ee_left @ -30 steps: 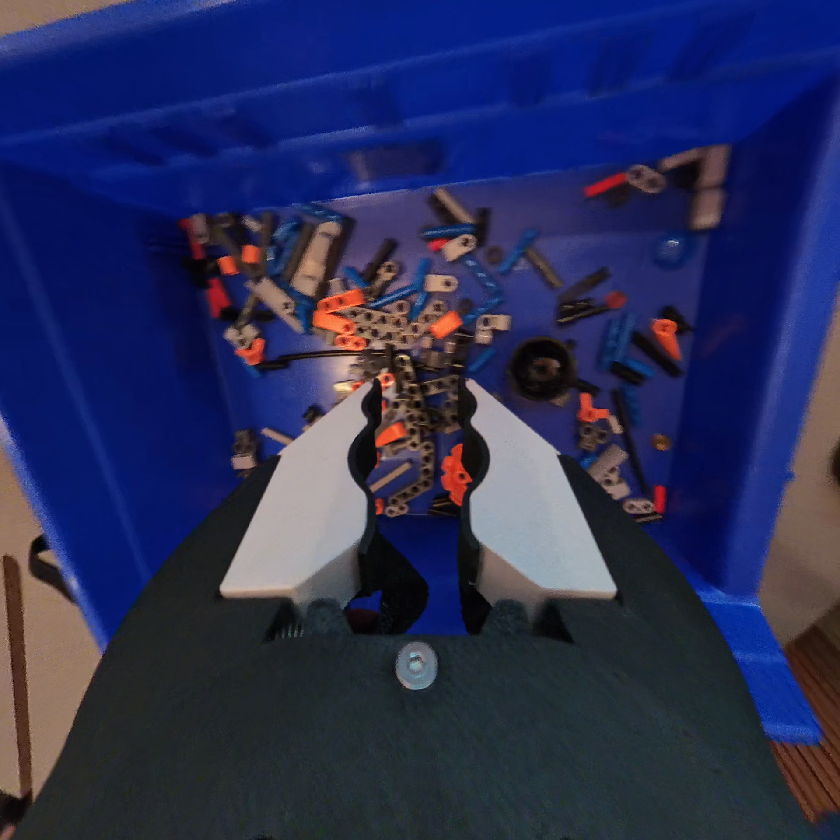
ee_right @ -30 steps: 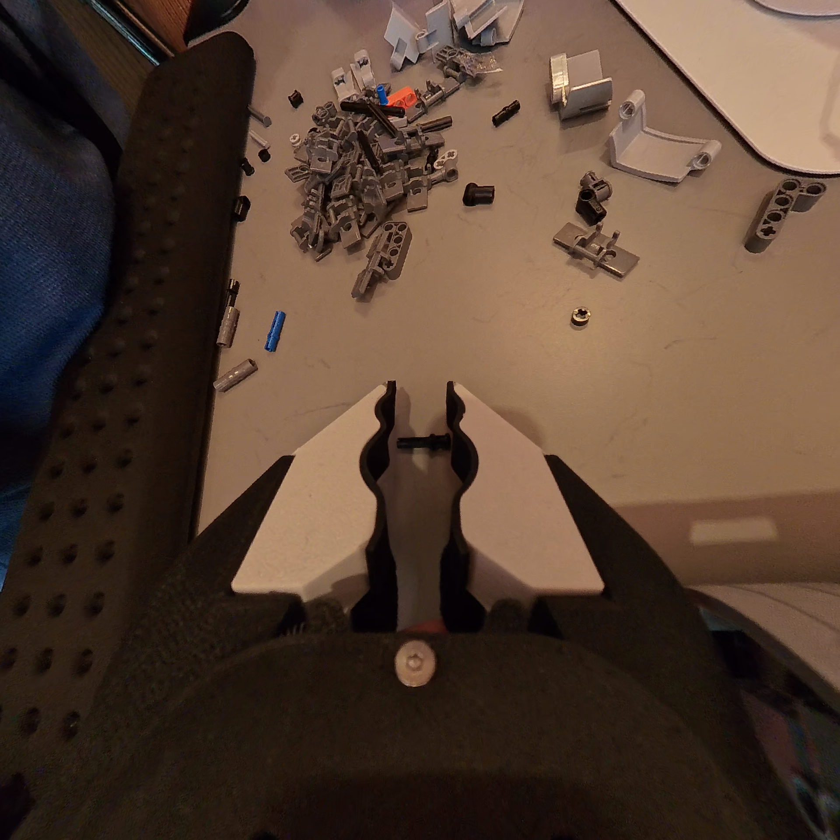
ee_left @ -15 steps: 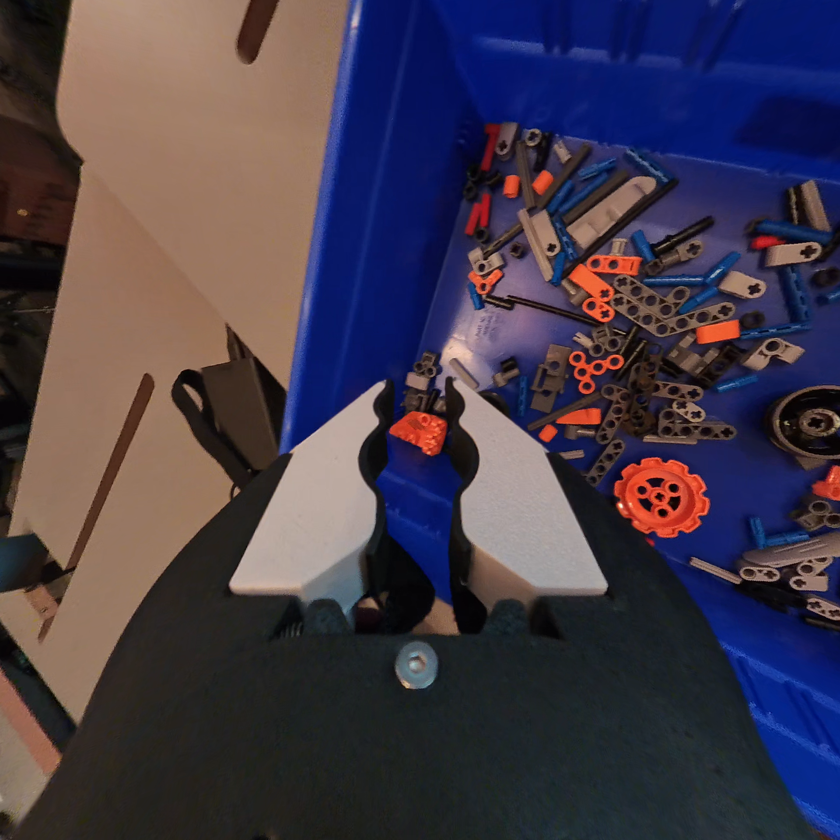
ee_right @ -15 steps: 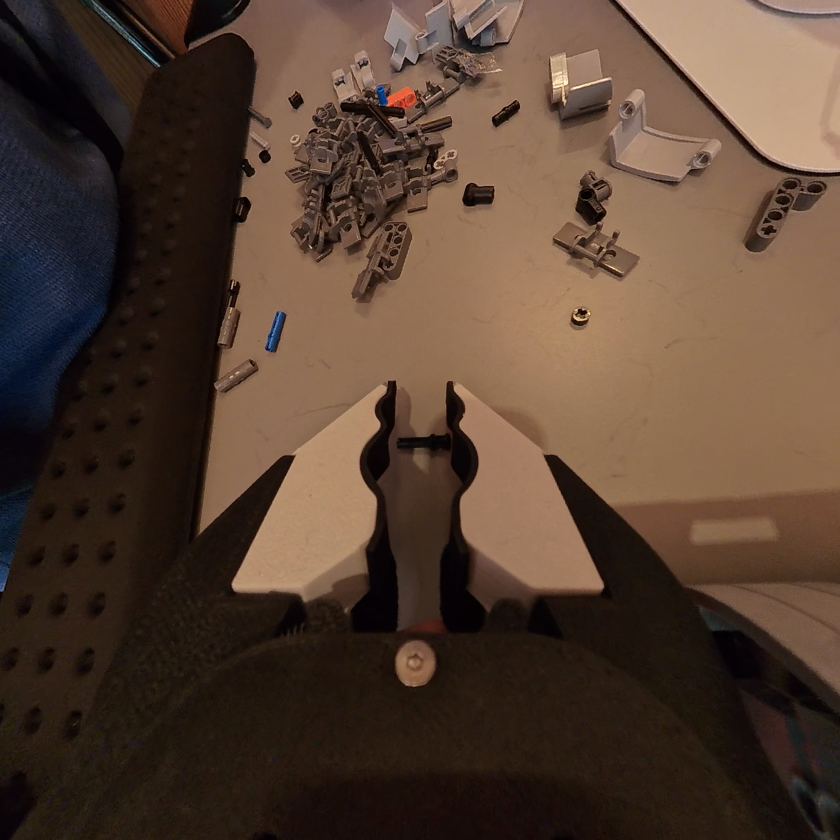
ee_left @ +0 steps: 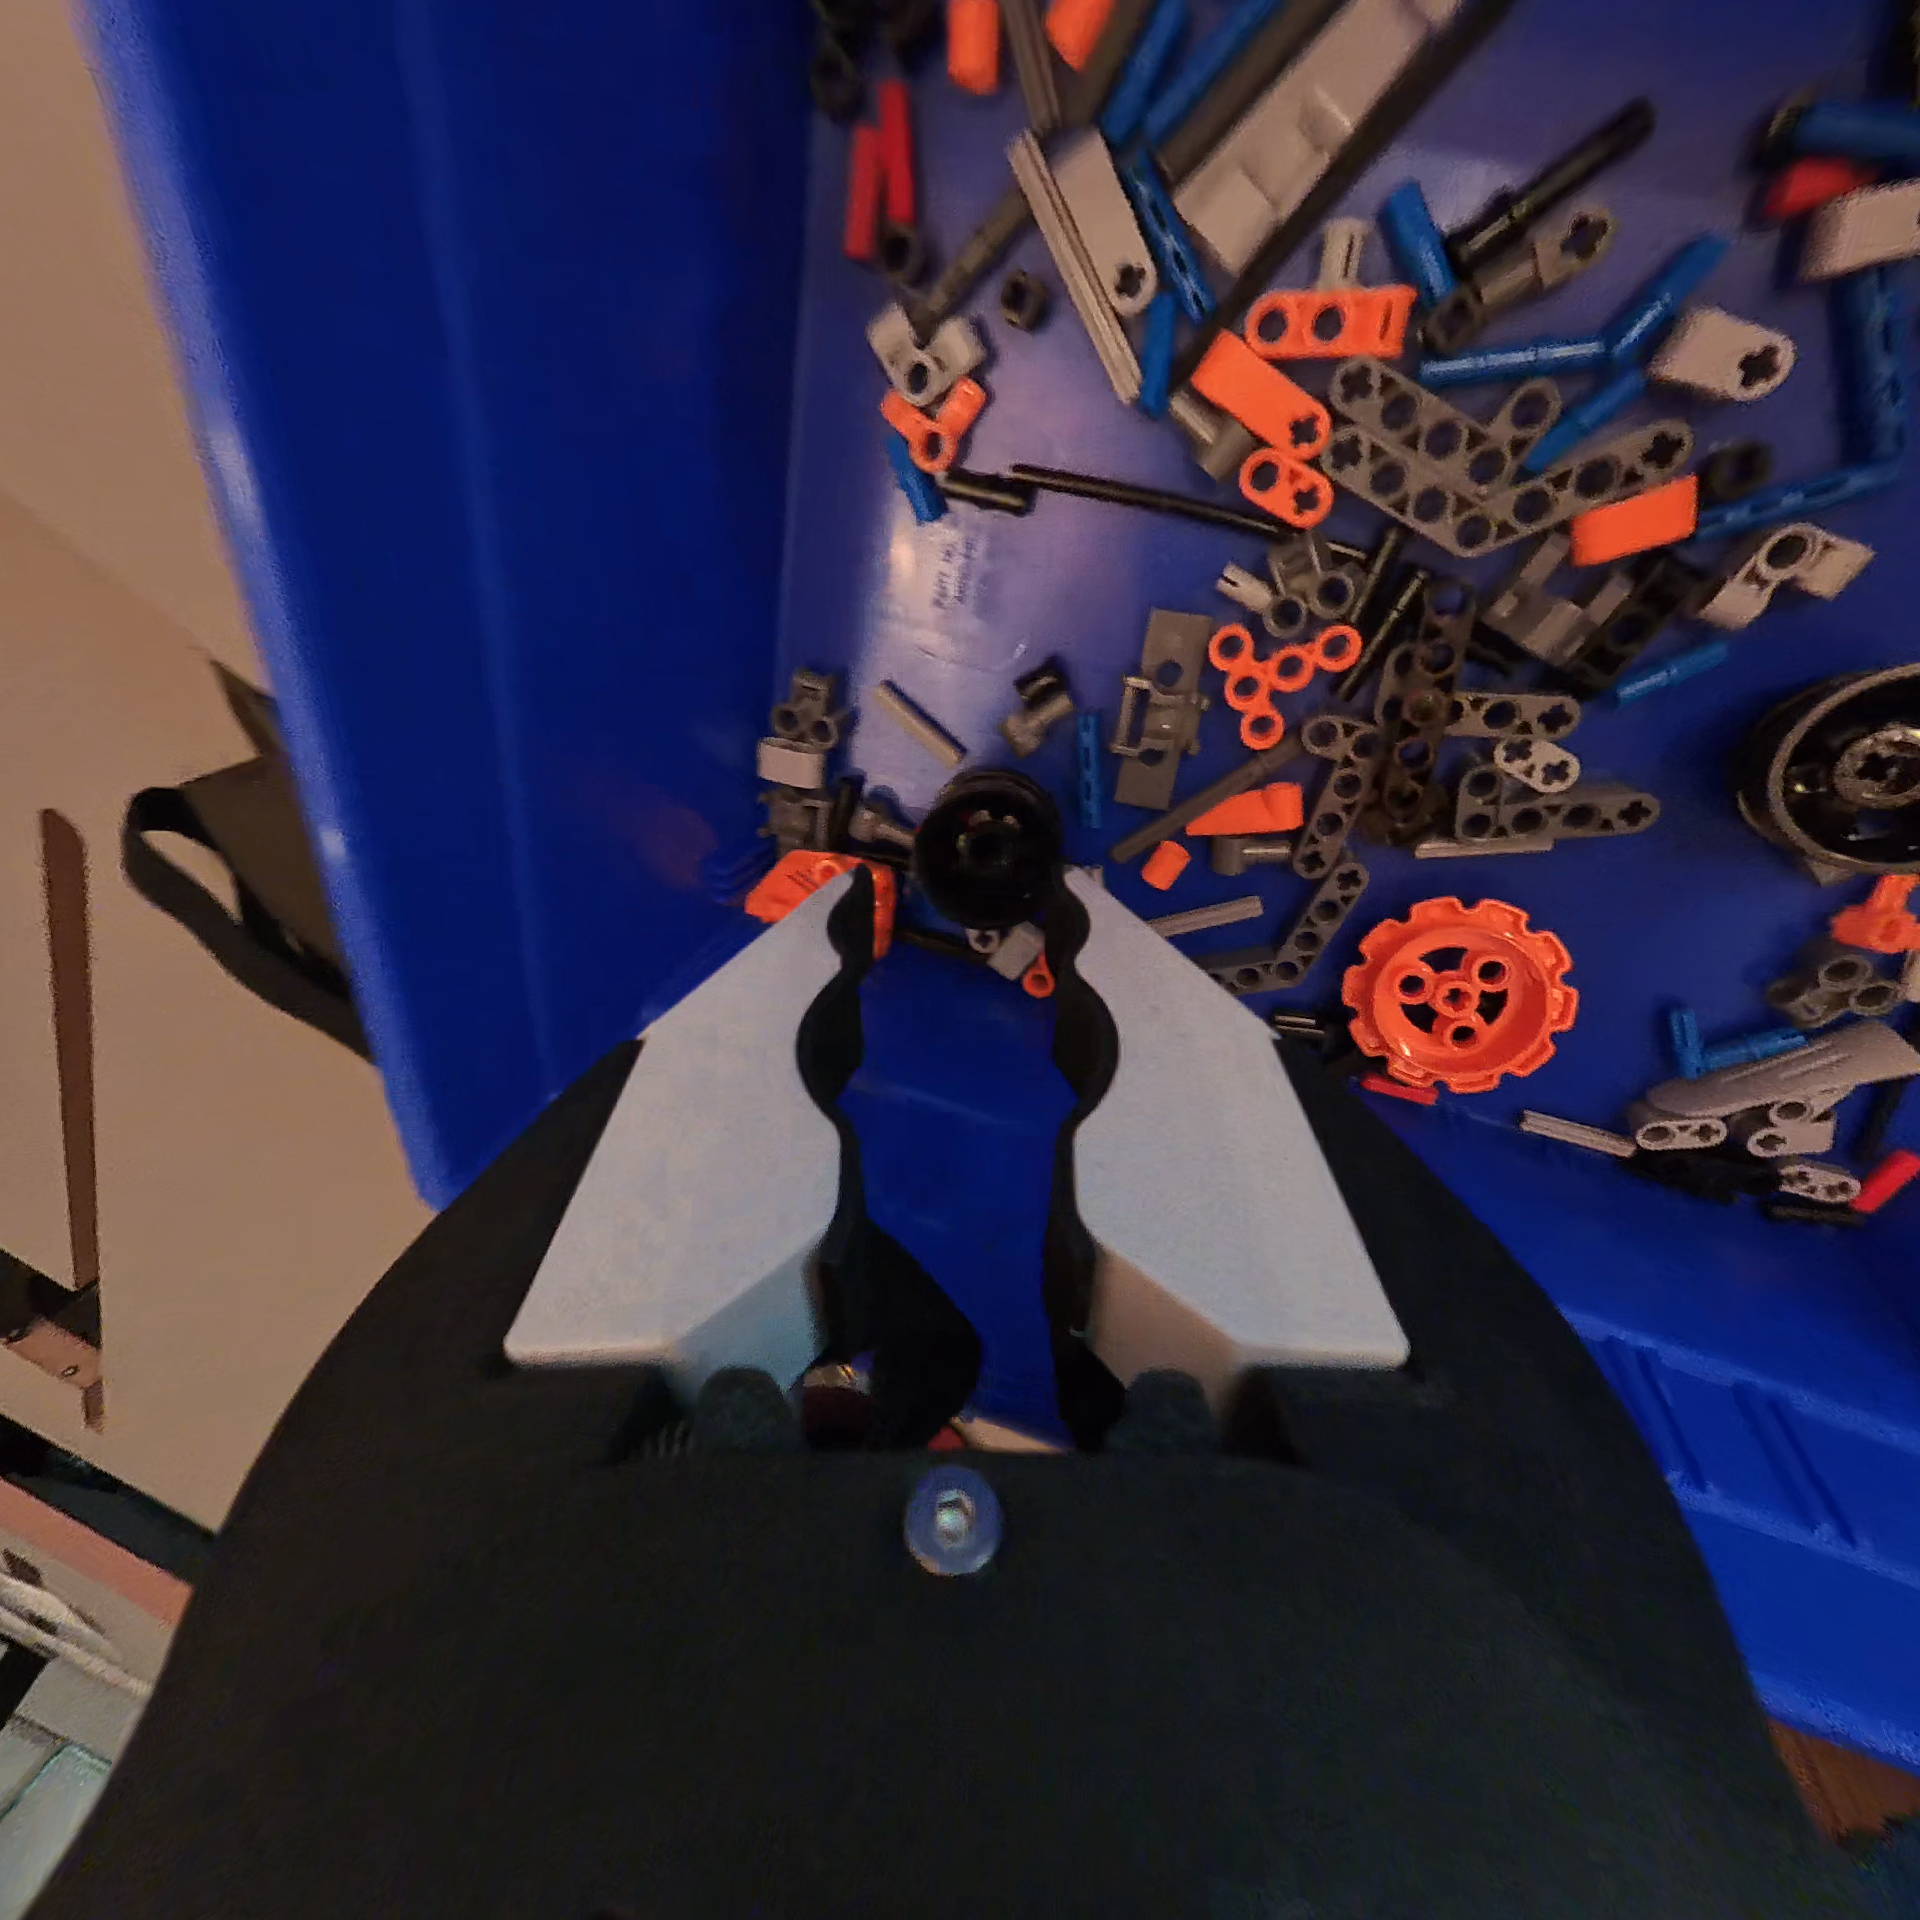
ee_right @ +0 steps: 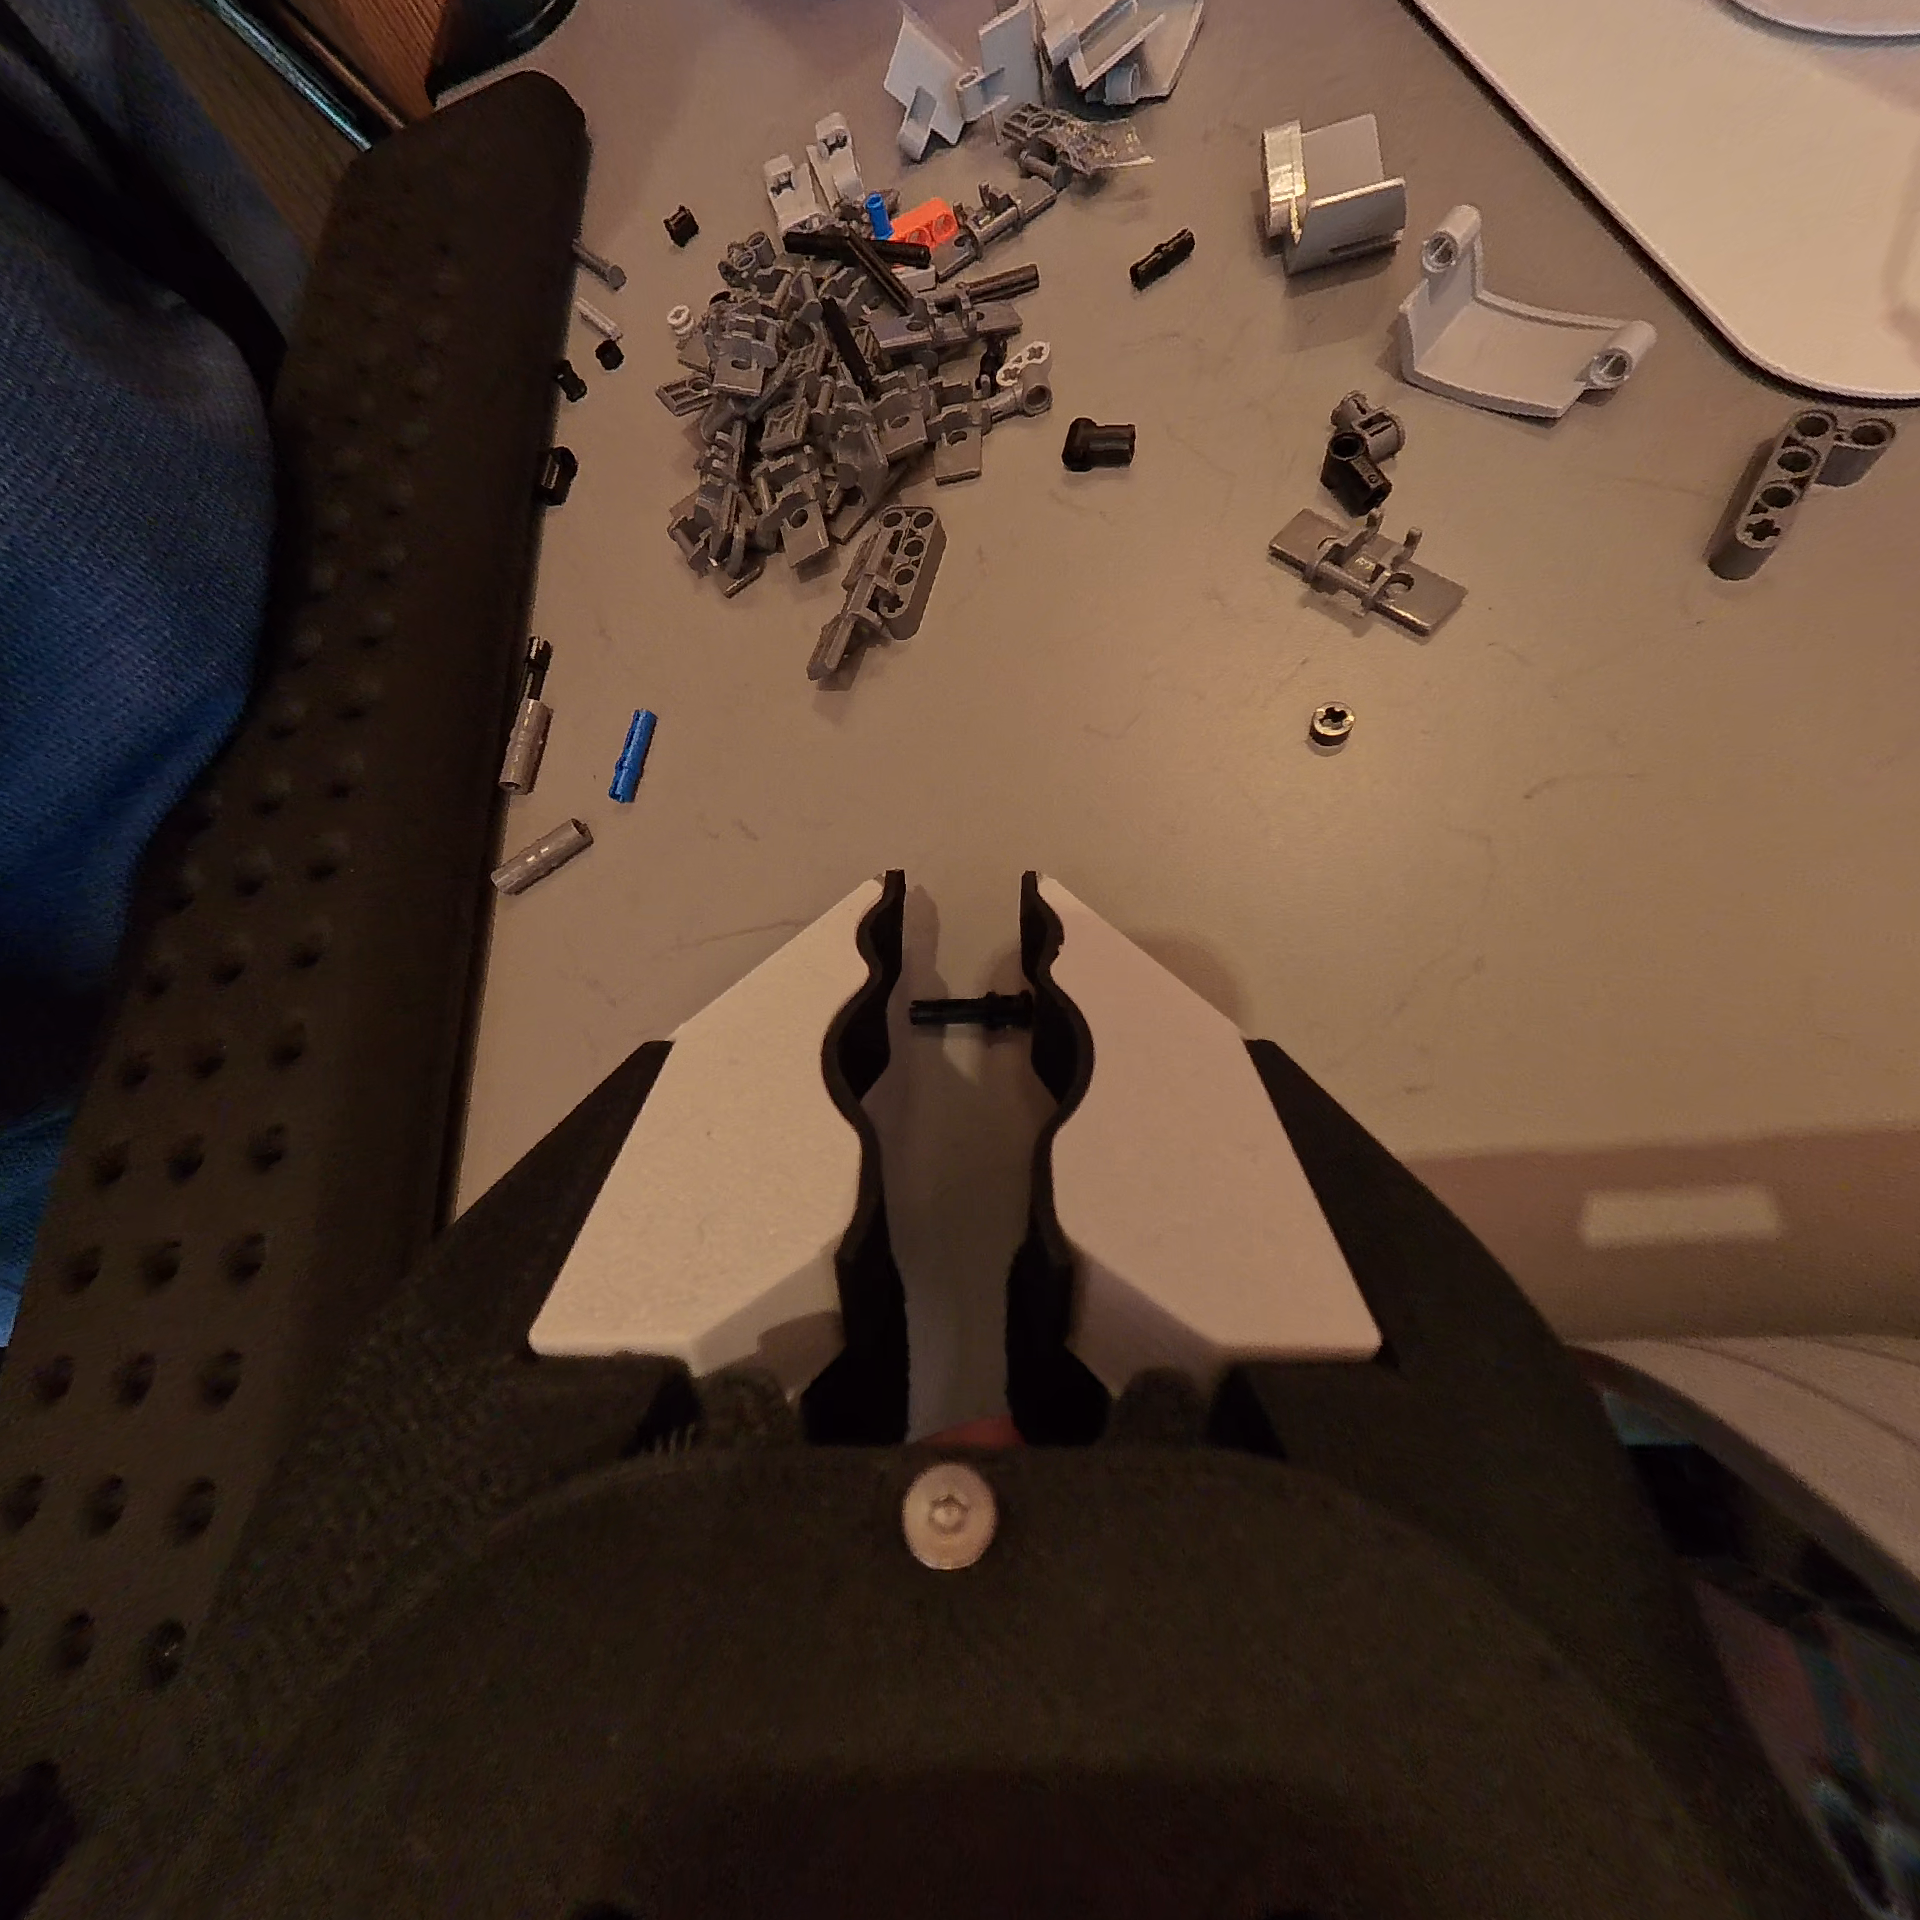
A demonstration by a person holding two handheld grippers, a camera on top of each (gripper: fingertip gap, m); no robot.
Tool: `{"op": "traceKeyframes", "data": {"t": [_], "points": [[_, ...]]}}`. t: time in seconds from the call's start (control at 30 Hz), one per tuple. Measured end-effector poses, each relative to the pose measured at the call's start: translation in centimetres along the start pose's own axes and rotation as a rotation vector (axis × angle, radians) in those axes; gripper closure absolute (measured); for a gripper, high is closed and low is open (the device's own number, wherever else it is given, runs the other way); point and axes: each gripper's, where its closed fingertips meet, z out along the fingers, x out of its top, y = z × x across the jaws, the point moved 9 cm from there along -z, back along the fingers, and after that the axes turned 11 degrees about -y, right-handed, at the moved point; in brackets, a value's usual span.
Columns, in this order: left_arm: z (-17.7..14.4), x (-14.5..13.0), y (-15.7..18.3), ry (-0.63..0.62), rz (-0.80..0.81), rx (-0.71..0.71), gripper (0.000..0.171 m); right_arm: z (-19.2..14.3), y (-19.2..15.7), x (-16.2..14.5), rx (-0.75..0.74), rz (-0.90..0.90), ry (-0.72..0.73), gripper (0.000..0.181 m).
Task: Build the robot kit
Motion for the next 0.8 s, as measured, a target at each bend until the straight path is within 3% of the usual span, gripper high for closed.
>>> {"op": "traceKeyframes", "data": {"t": [0.13, 0.23, 0.33, 0.47, 0.6, 0.7, 0.8], "points": [[1.4, 0.6, -0.2, -0.054, 0.009, -0.011, 0.141, 0.0, 0.0, 0.0, 0.002, 0.001, 0.001, 0.161], [1.6, 0.8, -0.1, -0.073, 0.026, -0.001, 0.16, 0.0, 0.0, 0.0, 0.002, 0.001, 0.001, 0.161], [1.5, 0.8, 0.3, -0.083, 0.053, -0.018, 0.164, 0.0, 0.0, 0.0, 0.003, 0.0, 0.001, 0.161], [0.9, 0.7, 2.0, -0.07, 0.153, -0.116, 0.166, 0.0, 0.0, 0.0, 0.004, -0.002, 0.002, 0.161], [-0.4, 1.4, -0.3, 0.054, 0.041, -0.014, 0.161, 0.0, 0.0, 0.0, 0.005, -0.004, 0.002, 0.161], [0.2, 1.0, -2.3, -0.006, -0.018, 0.154, 0.158, 0.0, 0.0, 0.0, 0.006, -0.005, 0.002, 0.161], [1.7, 0.9, -2.4, -0.073, 0.011, 0.138, 0.154, 0.0, -0.1, 0.0, 0.007, -0.006, 0.002, 0.161]]}}
